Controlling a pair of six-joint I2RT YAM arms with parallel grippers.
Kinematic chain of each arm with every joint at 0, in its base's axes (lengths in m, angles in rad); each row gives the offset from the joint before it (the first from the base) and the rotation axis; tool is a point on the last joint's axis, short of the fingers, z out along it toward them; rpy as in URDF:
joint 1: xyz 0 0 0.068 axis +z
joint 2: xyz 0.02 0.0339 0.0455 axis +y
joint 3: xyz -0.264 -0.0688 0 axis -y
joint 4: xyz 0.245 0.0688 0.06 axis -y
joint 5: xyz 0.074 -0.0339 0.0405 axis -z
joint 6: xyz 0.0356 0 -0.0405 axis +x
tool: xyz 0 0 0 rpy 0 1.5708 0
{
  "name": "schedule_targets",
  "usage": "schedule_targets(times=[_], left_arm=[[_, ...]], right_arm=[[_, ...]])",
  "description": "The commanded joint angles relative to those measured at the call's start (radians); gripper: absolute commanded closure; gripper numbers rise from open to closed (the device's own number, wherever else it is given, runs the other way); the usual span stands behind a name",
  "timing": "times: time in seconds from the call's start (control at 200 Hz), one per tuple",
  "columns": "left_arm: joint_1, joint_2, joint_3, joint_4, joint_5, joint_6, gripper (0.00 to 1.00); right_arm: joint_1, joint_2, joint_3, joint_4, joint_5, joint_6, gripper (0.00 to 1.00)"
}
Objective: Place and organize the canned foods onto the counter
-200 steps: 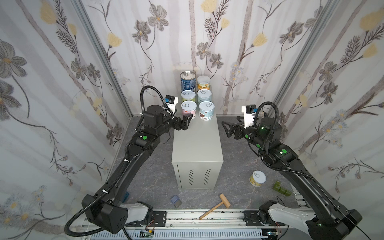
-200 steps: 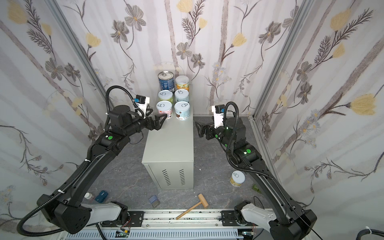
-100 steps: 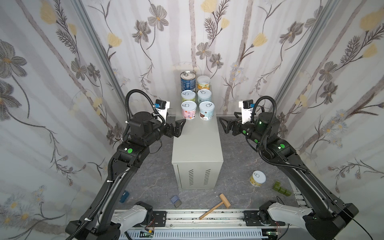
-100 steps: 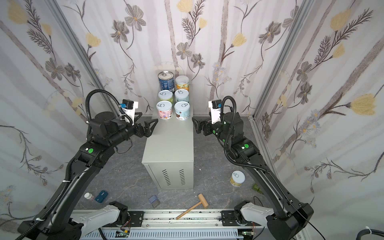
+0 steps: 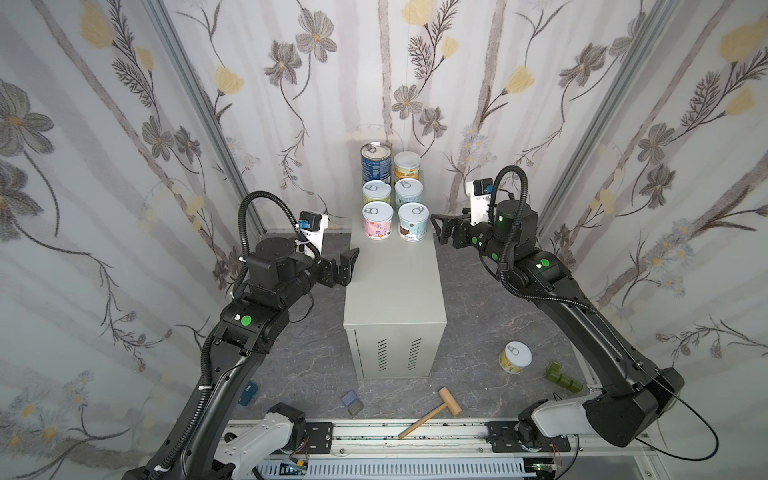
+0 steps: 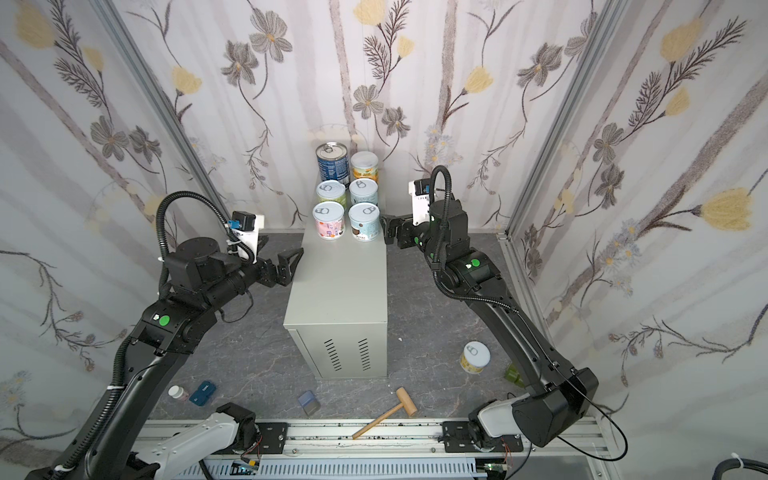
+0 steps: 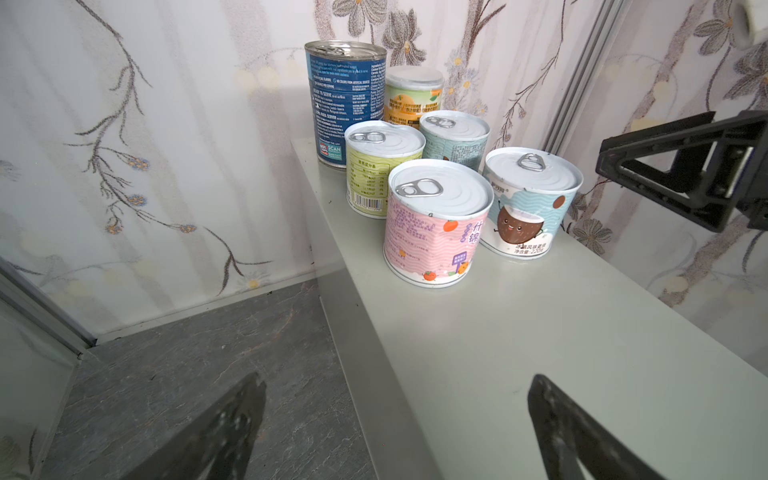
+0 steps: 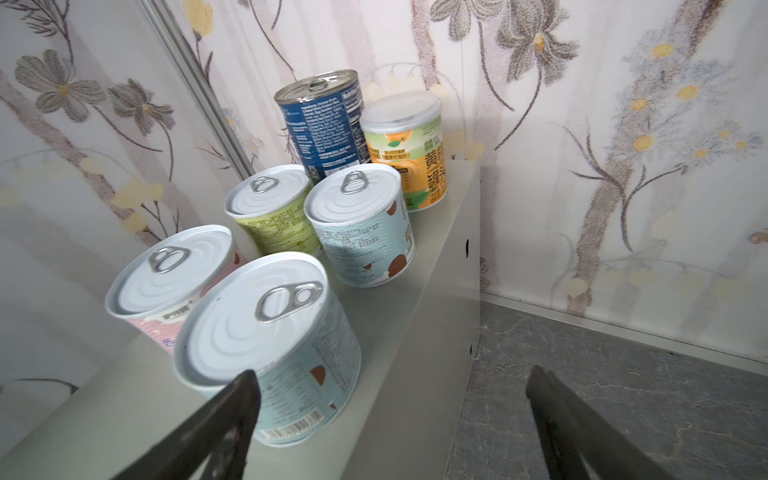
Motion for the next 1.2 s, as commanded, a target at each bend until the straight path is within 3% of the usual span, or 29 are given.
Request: schedule_targets(times=[0.0,0.495,1.194], left_arm=[[0.0,0.001,-0.004,0.004,-0.001,0.013,0.0],[0.017,0.026,-0.004,0.037,0.047,-0.01,0.0],[0.03,0.017,-0.01,0.046,0.066,-0.016,0.0]], right_arm=[[-0.011,0.015,0.009,-0.018,0.067,0.023,0.0],[-0.028,0.075,0.008,0.004,-0.034,-0.004,0.0],[-0.003,0.055,0.01,-0.015,0.033,-0.022,0.0]])
